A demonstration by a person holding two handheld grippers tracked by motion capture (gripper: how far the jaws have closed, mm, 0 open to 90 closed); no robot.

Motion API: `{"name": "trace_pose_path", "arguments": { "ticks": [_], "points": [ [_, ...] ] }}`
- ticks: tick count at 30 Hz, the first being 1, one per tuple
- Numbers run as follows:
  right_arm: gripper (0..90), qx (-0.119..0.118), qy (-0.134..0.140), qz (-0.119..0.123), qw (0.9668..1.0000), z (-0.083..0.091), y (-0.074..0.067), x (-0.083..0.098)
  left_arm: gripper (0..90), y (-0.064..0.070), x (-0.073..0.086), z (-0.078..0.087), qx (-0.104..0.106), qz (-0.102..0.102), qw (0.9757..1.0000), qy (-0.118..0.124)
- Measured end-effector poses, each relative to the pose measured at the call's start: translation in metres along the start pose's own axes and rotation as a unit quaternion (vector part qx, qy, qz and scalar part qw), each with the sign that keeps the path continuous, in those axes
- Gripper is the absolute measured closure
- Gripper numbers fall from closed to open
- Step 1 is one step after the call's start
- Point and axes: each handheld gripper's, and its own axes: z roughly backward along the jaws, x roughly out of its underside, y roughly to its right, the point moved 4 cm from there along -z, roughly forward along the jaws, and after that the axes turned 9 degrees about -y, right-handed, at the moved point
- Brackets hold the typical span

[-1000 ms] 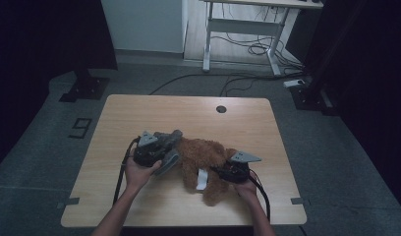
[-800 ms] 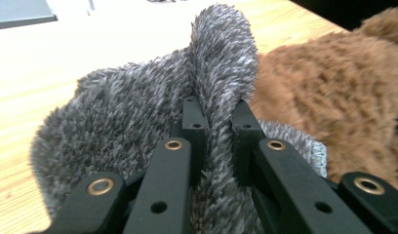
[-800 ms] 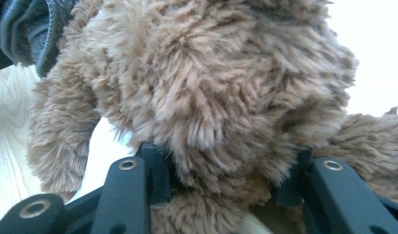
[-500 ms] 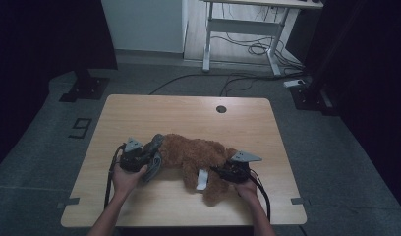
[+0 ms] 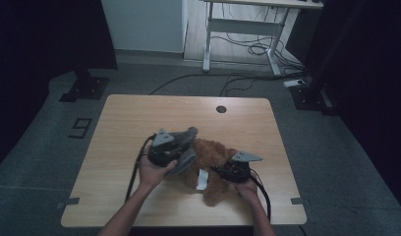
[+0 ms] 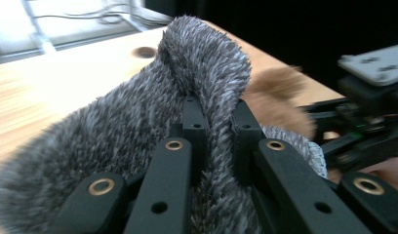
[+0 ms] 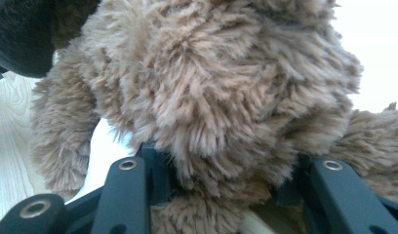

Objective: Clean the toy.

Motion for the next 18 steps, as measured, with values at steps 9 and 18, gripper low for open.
{"name": "trace_pose_path", "arguments": {
  "ticks": [9, 18],
  "points": [
    [53.0, -0.004, -0.003, -0.008, 1.0000, 0.000, 0.002, 0.002, 80.6, 0.026, 0.005, -0.051, 0.013, -0.009, 0.9991, -0.039],
    [52.9, -0.003, -0.003, -0.003, 1.0000, 0.001, 0.001, 0.002, 80.6, -0.006, 0.014, -0.021, -0.055, -0.013, 0.9975, -0.042]
  ]
}}
